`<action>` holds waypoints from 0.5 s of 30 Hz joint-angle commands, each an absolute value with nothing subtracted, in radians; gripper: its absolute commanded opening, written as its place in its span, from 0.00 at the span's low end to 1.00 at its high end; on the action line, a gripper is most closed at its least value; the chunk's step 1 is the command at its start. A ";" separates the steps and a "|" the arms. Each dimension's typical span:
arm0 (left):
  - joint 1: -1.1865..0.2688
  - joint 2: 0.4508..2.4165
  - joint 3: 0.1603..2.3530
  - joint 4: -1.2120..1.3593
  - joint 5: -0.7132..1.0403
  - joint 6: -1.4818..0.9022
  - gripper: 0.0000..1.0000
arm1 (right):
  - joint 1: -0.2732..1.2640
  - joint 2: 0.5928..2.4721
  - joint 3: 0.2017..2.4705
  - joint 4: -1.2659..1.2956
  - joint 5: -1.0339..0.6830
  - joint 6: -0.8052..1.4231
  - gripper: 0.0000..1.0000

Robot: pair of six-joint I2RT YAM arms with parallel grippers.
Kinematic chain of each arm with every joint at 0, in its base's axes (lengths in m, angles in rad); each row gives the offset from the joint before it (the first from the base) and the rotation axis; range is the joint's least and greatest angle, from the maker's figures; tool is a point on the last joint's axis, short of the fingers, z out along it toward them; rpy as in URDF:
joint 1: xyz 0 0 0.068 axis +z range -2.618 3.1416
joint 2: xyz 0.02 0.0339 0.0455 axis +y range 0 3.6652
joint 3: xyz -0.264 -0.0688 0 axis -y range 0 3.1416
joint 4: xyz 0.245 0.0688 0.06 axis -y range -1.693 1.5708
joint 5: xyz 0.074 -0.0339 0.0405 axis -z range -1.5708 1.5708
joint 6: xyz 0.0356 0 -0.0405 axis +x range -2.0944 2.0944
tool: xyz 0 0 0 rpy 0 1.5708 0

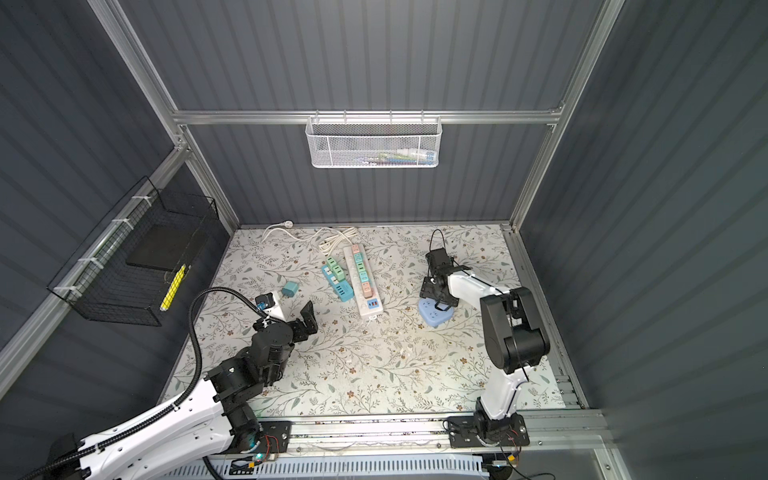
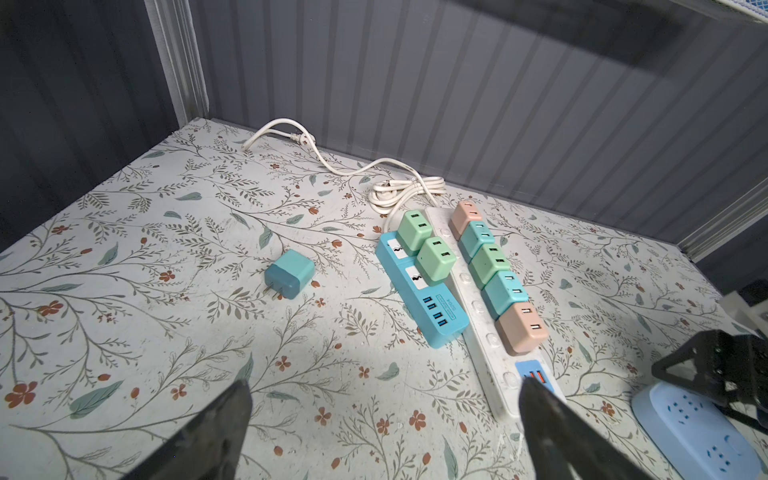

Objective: Insert the plug
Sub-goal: 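Drag the light-blue cube socket toward the robot with right gripper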

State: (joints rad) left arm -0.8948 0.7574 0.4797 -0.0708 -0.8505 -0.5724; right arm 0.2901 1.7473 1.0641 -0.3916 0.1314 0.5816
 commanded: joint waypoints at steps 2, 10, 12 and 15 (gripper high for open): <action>-0.887 0.760 0.465 -0.054 -0.832 -0.583 1.00 | 0.313 1.639 0.901 -0.328 0.033 0.736 0.81; -0.886 0.782 0.476 -0.041 -0.818 -0.588 1.00 | 0.386 1.412 0.664 -0.172 -0.112 0.980 0.84; -0.886 0.796 0.488 -0.044 -0.818 -0.585 1.00 | 0.411 1.390 0.672 -0.186 -0.109 0.980 0.85; -0.887 0.821 0.506 -0.043 -0.834 -0.573 1.00 | 0.411 1.367 0.708 -0.239 -0.070 0.930 0.86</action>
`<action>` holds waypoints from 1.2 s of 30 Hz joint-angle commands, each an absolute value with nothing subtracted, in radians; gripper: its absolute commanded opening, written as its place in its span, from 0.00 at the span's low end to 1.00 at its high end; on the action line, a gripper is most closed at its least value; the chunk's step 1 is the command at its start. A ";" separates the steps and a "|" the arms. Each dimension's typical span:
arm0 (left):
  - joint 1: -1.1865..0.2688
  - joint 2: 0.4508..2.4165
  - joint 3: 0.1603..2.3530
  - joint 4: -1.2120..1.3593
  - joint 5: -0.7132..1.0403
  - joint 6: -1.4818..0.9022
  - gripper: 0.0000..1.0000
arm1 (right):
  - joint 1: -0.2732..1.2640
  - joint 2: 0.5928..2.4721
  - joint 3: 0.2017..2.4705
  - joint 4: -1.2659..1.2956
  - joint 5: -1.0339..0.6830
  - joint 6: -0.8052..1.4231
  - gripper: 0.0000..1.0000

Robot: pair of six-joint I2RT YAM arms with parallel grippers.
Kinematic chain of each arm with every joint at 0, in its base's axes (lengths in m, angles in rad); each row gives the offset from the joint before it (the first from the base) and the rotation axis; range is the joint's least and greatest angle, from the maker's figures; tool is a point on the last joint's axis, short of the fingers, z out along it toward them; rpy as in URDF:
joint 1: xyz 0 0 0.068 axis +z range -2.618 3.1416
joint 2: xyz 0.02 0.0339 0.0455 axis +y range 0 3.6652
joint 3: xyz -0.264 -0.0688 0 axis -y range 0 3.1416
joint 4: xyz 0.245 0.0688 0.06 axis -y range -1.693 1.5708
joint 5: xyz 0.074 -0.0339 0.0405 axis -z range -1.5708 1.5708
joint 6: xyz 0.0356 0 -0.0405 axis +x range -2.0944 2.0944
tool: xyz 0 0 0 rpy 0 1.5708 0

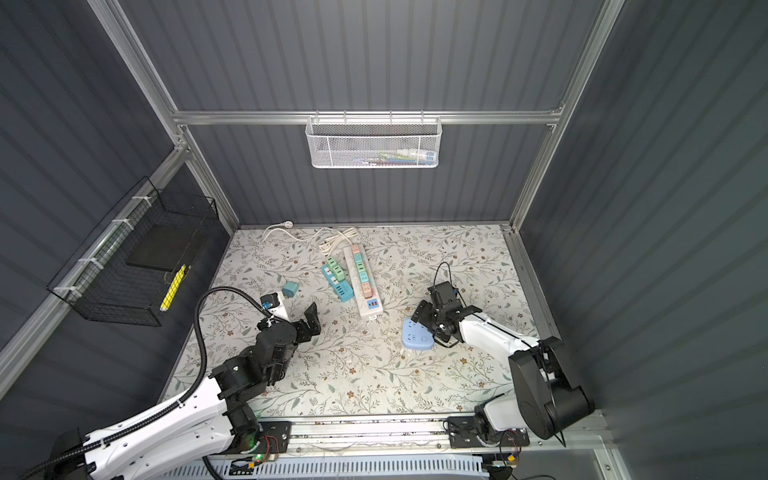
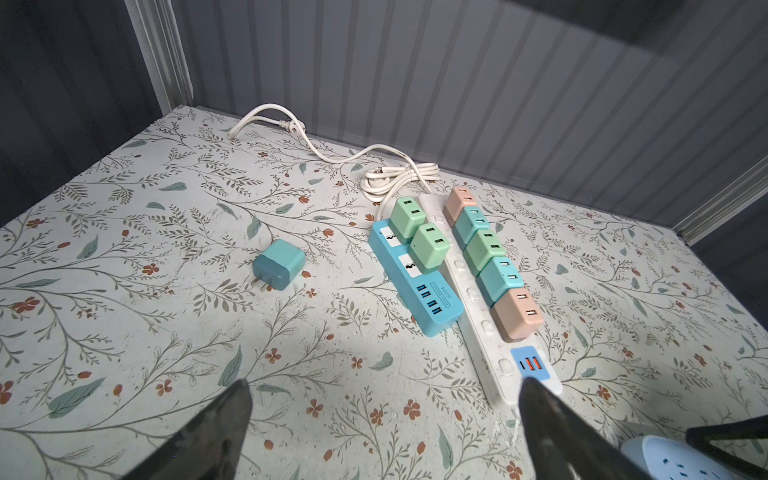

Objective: Insert the plug
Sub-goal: 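Drag the light-blue cube socket toward the robot with right gripper, then open right gripper beside the cube while left gripper reaches for the loose teal adapter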

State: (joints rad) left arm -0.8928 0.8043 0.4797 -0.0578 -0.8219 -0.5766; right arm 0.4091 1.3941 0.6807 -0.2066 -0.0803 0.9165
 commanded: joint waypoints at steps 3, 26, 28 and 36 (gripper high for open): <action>-0.866 0.865 0.549 -0.069 -0.856 -0.590 1.00 | 0.407 1.333 0.752 -0.292 -0.012 0.827 0.87; -0.262 1.702 1.286 -0.590 -0.397 -0.307 0.83 | 0.403 1.142 0.694 -0.112 0.061 0.498 0.89; -0.248 1.767 1.329 -0.613 -0.368 -0.253 0.76 | 0.402 1.137 0.668 -0.094 0.070 0.503 0.89; -0.178 1.955 1.402 -0.610 -0.294 -0.160 0.69 | 0.402 1.138 0.633 -0.078 0.066 0.512 0.90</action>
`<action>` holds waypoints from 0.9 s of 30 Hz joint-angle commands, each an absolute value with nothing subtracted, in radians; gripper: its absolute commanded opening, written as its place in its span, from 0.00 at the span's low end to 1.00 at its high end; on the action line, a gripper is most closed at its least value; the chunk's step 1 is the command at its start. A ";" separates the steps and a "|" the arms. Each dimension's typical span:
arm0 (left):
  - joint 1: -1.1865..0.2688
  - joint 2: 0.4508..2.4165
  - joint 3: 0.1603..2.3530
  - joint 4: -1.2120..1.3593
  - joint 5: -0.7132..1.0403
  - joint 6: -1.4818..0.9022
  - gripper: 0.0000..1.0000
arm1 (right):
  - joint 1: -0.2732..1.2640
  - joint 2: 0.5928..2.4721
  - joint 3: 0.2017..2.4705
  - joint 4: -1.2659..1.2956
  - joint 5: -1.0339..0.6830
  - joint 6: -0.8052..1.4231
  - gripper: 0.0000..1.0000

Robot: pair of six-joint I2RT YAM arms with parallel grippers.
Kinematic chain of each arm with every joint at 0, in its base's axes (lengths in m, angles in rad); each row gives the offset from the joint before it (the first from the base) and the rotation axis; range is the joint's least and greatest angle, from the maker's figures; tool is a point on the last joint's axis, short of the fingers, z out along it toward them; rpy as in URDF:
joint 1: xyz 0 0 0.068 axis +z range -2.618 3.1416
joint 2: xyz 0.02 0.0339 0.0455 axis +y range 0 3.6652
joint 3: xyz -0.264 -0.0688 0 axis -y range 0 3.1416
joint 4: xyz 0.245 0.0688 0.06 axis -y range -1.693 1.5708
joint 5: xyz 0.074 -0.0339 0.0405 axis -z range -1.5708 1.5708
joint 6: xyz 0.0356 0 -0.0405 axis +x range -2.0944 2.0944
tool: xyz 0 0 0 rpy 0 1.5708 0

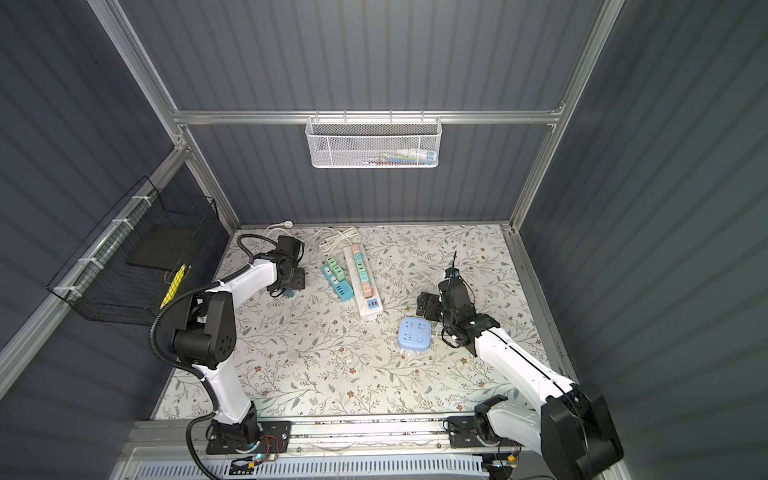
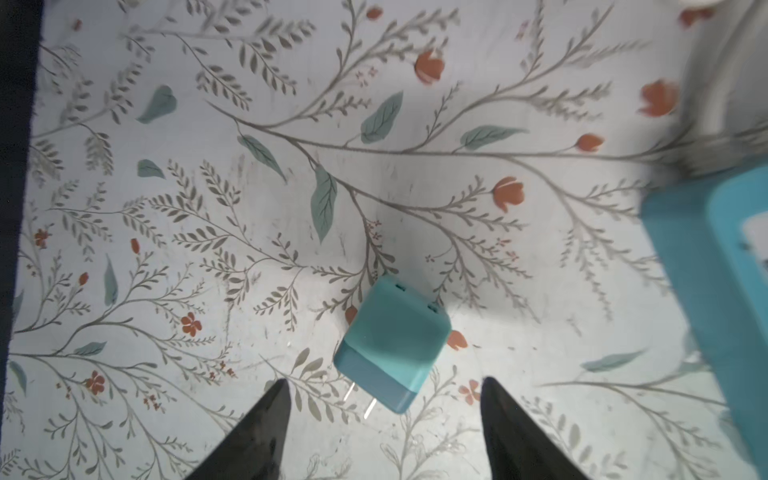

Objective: Insert the plug
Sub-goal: 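Open right gripper beside the cube while left gripper reaches for the loose teal adapter, then grasp the loose teal adapter with left gripper and lift it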

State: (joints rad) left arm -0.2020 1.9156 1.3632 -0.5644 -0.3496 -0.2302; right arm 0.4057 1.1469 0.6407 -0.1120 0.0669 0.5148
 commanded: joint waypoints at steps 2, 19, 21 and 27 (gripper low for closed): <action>-0.166 1.984 1.442 -0.619 -0.271 -0.151 0.67 | 0.401 1.139 0.628 -0.076 0.071 0.512 0.90; -0.156 2.005 1.376 -0.563 -0.175 -0.139 0.48 | 0.403 1.144 0.627 -0.082 0.070 0.508 0.90; -0.156 2.013 1.380 -0.568 -0.179 -0.143 0.52 | 0.403 1.135 0.627 -0.082 0.065 0.508 0.90; -0.153 2.047 1.400 -0.573 -0.159 -0.127 0.42 | 0.403 1.126 0.618 -0.083 0.072 0.509 0.90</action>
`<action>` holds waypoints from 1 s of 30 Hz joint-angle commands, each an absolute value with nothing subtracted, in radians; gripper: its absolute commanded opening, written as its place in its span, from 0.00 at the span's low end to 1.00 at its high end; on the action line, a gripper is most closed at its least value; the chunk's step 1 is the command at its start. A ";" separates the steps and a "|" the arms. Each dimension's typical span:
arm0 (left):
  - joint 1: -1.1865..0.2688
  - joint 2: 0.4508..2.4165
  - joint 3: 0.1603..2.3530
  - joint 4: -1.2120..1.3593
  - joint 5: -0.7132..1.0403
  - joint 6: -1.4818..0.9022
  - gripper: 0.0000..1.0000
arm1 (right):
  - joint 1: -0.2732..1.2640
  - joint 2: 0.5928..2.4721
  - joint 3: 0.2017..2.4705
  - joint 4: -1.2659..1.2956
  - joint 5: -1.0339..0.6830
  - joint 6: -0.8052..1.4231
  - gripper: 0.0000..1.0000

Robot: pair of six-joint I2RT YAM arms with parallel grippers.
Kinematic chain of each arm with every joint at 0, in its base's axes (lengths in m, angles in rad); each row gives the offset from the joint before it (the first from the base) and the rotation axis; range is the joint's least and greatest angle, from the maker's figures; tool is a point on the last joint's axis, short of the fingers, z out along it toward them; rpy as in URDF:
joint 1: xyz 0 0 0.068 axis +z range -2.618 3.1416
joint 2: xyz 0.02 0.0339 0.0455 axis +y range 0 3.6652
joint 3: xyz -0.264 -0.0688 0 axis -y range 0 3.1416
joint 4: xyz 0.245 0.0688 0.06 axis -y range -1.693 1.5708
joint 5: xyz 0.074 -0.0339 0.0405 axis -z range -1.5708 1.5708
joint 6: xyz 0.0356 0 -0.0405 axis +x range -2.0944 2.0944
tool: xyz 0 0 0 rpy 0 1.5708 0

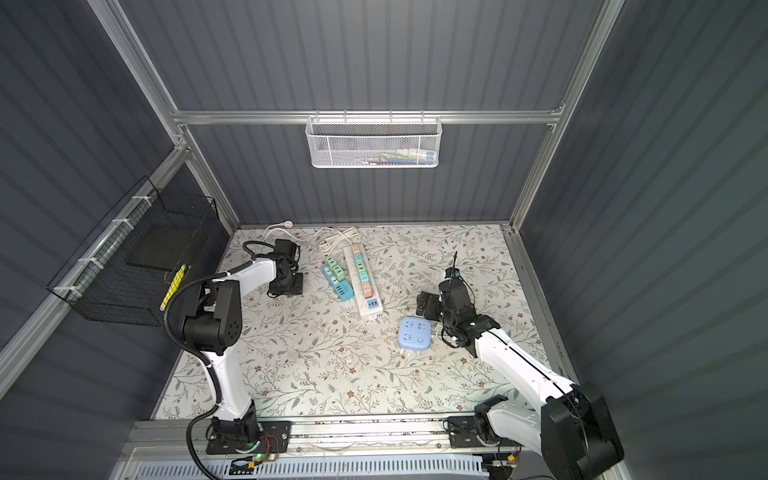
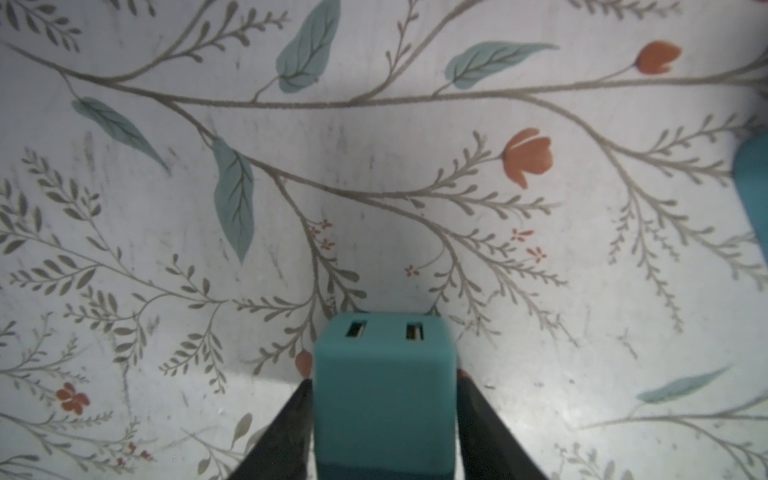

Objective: Insert the plug
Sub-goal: 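Grasp the loose teal adapter with left gripper and lift it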

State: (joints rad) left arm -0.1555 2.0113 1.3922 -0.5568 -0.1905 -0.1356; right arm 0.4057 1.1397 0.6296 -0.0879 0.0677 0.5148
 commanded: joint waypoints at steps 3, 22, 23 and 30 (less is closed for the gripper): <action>-0.153 2.025 1.388 -0.558 -0.127 -0.131 0.31 | 0.403 1.125 0.619 -0.084 0.070 0.508 0.89; -0.594 1.409 1.014 -0.078 -0.020 0.027 0.24 | 0.403 1.125 0.597 -0.031 0.028 0.510 0.90; -0.629 1.400 1.002 -0.058 -0.024 0.042 0.23 | 0.403 1.126 0.597 -0.028 0.032 0.510 0.90; -0.842 1.389 0.933 0.098 -0.052 0.110 0.19 | 0.403 1.073 0.638 -0.126 -0.076 0.498 0.87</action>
